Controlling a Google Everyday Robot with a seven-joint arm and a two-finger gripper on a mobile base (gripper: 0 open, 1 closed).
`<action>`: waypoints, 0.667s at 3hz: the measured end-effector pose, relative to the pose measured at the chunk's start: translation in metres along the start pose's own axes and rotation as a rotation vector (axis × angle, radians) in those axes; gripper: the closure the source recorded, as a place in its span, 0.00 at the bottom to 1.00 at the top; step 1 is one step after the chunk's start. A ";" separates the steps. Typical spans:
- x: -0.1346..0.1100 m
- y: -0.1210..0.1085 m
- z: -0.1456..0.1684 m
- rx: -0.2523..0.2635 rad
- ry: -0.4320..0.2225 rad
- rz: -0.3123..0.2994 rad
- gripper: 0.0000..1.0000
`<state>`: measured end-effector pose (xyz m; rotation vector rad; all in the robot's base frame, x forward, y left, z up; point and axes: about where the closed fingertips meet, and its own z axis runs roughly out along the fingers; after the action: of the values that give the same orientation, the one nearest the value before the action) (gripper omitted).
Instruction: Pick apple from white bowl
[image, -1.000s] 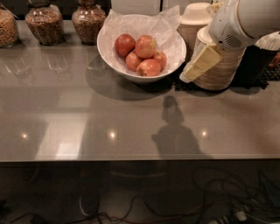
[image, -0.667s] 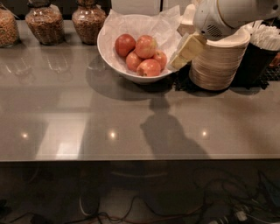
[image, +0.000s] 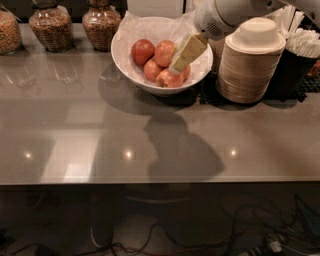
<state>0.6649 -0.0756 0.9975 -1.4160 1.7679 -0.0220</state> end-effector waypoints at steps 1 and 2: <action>-0.002 -0.005 0.030 -0.032 0.002 0.029 0.00; 0.000 -0.012 0.054 -0.049 0.005 0.069 0.00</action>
Offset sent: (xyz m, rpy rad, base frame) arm 0.0678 0.0265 -0.0411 0.0650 0.1099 -0.0455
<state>0.7079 -0.0544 0.9689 -1.3900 1.8318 0.0545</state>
